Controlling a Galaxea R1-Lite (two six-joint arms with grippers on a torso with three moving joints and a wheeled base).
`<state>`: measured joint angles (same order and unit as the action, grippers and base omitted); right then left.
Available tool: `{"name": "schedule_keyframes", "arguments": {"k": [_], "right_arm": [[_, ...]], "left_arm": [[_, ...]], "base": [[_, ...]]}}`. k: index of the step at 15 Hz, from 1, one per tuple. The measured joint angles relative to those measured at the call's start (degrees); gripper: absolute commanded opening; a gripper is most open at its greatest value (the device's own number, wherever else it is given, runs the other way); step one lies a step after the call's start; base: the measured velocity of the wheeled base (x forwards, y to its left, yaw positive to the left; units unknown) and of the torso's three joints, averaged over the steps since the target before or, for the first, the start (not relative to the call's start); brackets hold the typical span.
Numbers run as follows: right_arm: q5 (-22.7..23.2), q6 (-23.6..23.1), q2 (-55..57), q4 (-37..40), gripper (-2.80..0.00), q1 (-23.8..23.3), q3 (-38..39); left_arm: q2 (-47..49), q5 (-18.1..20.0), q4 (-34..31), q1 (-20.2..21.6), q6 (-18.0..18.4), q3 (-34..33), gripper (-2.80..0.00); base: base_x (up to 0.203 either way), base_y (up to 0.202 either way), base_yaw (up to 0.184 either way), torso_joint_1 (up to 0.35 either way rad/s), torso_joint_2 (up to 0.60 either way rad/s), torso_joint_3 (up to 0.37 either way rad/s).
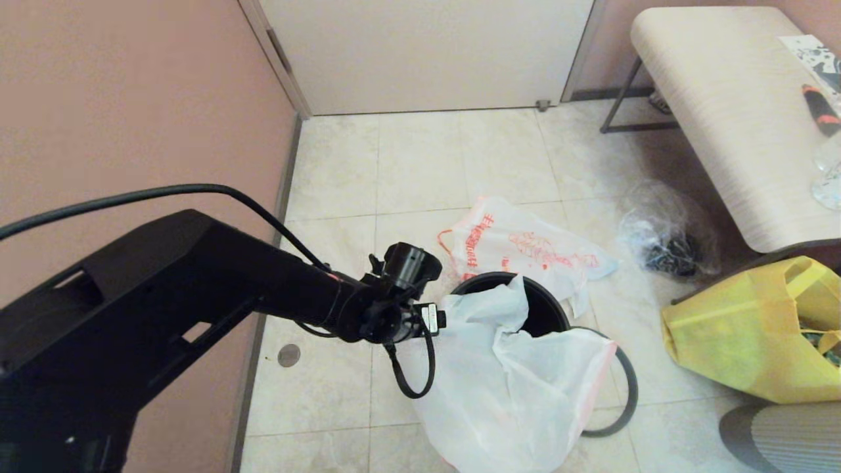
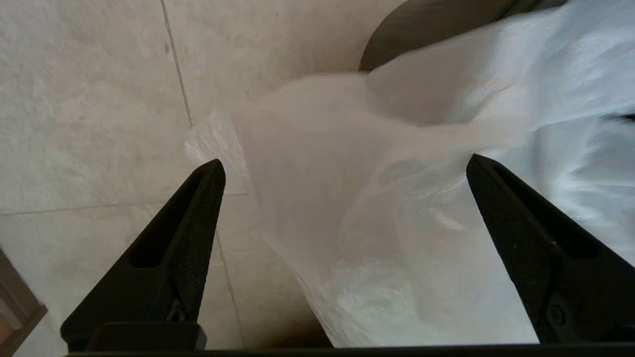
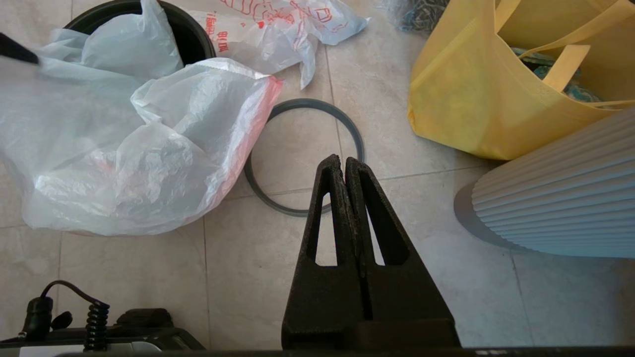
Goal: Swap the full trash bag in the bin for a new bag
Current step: Put the new garbage bag on the trash can
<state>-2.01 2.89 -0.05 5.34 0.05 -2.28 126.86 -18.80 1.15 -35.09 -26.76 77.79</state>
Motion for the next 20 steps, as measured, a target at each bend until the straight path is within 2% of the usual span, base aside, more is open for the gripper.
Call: {"name": "schedule_keyframes", "arguments": {"k": [2, 3, 4, 6, 11, 17, 20], "right_arm": [[0.0, 0.0, 0.0, 0.0, -2.80, 0.0, 0.0], [0.0, 0.0, 0.0, 0.0, -2.80, 0.0, 0.0], [0.0, 0.0, 0.0, 0.0, -2.80, 0.0, 0.0], [0.0, 0.0, 0.0, 0.0, -2.80, 0.0, 0.0], [0.0, 0.0, 0.0, 0.0, -2.80, 0.0, 0.0], [0.0, 0.0, 0.0, 0.0, -2.80, 0.0, 0.0], [0.0, 0.0, 0.0, 0.0, -2.80, 0.0, 0.0]], "left_arm": [[1.7, 0.0, 1.2, 0.4, 0.1, 0.2, 0.00], [2.4, 0.2, 2.7, 0.5, 0.2, 0.2, -2.10], [3.0, 1.2, 3.3, 0.8, 0.2, 0.1, -2.80], [3.4, 2.8, 3.2, 0.9, 0.1, 0.0, -2.80], [3.2, 2.9, 3.2, 0.6, -0.2, -0.8, -2.80], [-1.0, 2.1, 1.9, -3.2, 0.0, -1.8, -2.80], [-0.8, -0.1, 1.4, -4.2, 0.0, -2.0, -2.80]], "base": [[0.000, 0.000, 0.000, 0.000, 0.00, 0.000], [0.000, 0.000, 0.000, 0.000, 0.00, 0.000], [0.000, 0.000, 0.000, 0.000, 0.00, 0.000], [0.000, 0.000, 0.000, 0.000, 0.00, 0.000], [0.000, 0.000, 0.000, 0.000, 0.00, 0.000], [0.000, 0.000, 0.000, 0.000, 0.00, 0.000], [0.000, 0.000, 0.000, 0.000, 0.00, 0.000]]}}
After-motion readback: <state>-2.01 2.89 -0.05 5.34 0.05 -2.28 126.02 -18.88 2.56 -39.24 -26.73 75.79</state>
